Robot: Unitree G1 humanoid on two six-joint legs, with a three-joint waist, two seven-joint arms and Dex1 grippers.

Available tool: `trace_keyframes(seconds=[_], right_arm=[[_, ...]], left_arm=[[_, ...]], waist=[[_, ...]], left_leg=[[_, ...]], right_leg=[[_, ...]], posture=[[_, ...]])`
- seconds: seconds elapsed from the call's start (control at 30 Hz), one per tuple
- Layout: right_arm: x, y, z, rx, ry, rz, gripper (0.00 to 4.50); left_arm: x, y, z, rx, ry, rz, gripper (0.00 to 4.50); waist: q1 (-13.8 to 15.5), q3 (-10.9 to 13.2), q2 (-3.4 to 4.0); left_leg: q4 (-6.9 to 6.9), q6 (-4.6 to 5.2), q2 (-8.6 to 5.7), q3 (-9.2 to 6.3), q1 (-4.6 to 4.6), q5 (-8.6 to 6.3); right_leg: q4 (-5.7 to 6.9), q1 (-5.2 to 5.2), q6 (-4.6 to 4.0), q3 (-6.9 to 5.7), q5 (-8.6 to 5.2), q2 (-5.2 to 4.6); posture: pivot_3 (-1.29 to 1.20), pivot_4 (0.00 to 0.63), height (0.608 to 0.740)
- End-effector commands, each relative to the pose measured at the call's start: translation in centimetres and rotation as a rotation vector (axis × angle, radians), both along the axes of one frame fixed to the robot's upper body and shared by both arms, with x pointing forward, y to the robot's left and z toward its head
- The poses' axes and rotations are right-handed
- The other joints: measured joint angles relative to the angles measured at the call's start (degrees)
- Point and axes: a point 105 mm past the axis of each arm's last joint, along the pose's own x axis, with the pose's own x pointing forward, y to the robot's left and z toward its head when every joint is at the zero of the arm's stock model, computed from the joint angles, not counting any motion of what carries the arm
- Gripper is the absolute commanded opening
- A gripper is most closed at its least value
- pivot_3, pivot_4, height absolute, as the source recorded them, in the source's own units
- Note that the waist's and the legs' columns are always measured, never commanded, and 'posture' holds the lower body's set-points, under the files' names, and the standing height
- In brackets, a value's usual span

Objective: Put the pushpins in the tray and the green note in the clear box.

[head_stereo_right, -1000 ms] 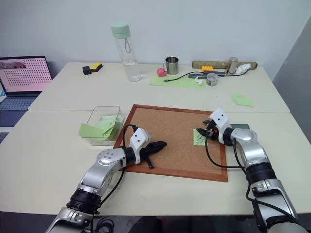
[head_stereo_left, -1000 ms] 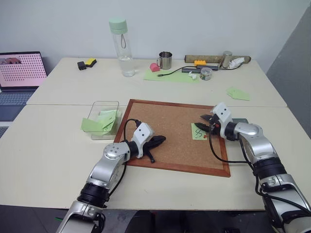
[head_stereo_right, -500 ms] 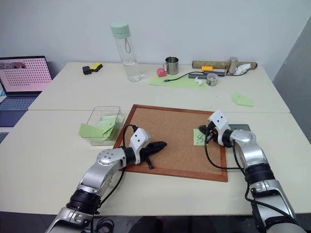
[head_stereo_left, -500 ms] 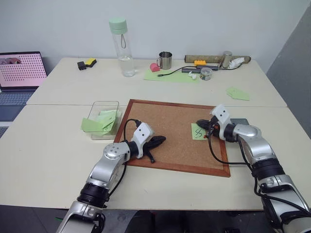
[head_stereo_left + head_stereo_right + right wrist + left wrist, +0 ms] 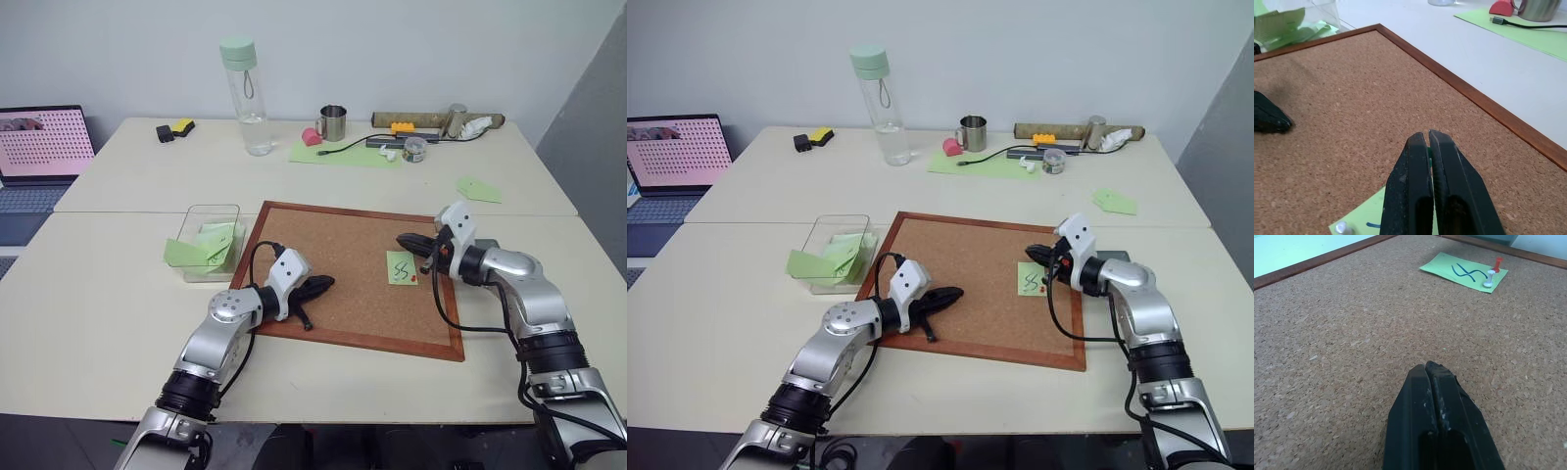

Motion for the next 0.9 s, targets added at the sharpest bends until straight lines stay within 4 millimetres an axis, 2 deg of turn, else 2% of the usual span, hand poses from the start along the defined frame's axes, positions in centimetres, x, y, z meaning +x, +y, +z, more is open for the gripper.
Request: trace_keyframes(seconds=[0.03,0.17,0.27,0.37,0.5,0.6,0.7,0.9], right_arm=[[-0.4,-0.6,2.3,0.026,-0.07,-0.02,0.04],[-0.7,-3.1,3.0,-0.042,-0.082,-0.107,0.04],[-1.0,-6.0,2.7,-0.141,-0.083,-0.205,0.04],[-1.5,-9.0,2.0,-0.216,-0.061,-0.317,0.04],[-2.0,-10.7,0.4,-0.276,-0.022,-0.393,0.04],[-1.7,-11.6,-0.5,-0.292,-0.009,-0.447,0.56],[-1.6,-11.9,-1.0,-0.301,-0.009,-0.463,1.27],[-1.6,-12.2,-0.3,-0.302,-0.049,-0.478,2.5]], left_arm=[[-0.7,0.3,-2.9,0.054,0.102,0.013,0.0],[-0.8,0.2,-2.9,0.055,0.102,0.012,0.0],[-0.7,0.2,-2.9,0.058,0.097,0.012,0.0],[-0.6,0.3,-2.8,0.057,0.092,0.017,0.0],[-0.4,0.3,-2.6,0.053,0.088,0.02,0.0],[-0.2,0.2,-2.5,0.052,0.083,0.017,0.0],[-0.1,0.1,-2.4,0.052,0.079,0.012,0.0],[-0.1,0.1,-2.2,0.049,0.075,0.014,0.0]], waist=[[0.0,0.0,0.01],[0.1,0.0,0.02],[0.2,-0.1,0.04],[0.2,-0.1,0.05],[0.2,-0.1,0.1],[0.1,-0.2,0.16],[0.2,-0.2,0.15],[0.2,-0.2,0.16]], left_leg=[[0.0,0.0,0.0,-0.01,0.0,0.0],[0.01,0.0,-0.01,0.01,-0.01,0.0],[0.01,0.0,-0.01,0.0,-0.02,0.0],[0.0,0.01,-0.01,0.01,-0.02,0.0],[0.0,0.01,0.0,0.03,0.0,0.0],[0.0,0.01,-0.01,0.03,0.07,0.0],[0.0,0.01,-0.01,0.04,0.09,0.0],[0.0,0.01,-0.02,0.04,0.09,0.0]], right_leg=[[0.0,0.0,0.0,0.0,0.0,0.0],[-0.01,0.0,0.0,0.01,0.0,-0.01],[-0.02,0.01,0.0,0.0,0.0,-0.01],[-0.02,0.02,0.0,0.01,0.0,-0.01],[-0.01,0.05,0.0,0.02,0.0,-0.01],[0.03,0.09,0.0,0.02,0.0,0.0],[0.02,0.13,0.01,0.03,0.0,0.0],[0.02,0.13,0.01,0.03,0.0,-0.01]], posture=[[0.0,0.15,0.74],[0.0,0.15,0.74],[0.0,0.15,0.74],[0.0,0.15,0.74],[0.0,0.15,0.74],[0.0,0.15,0.74],[0.0,0.15,0.74],[0.0,0.15,0.74]])
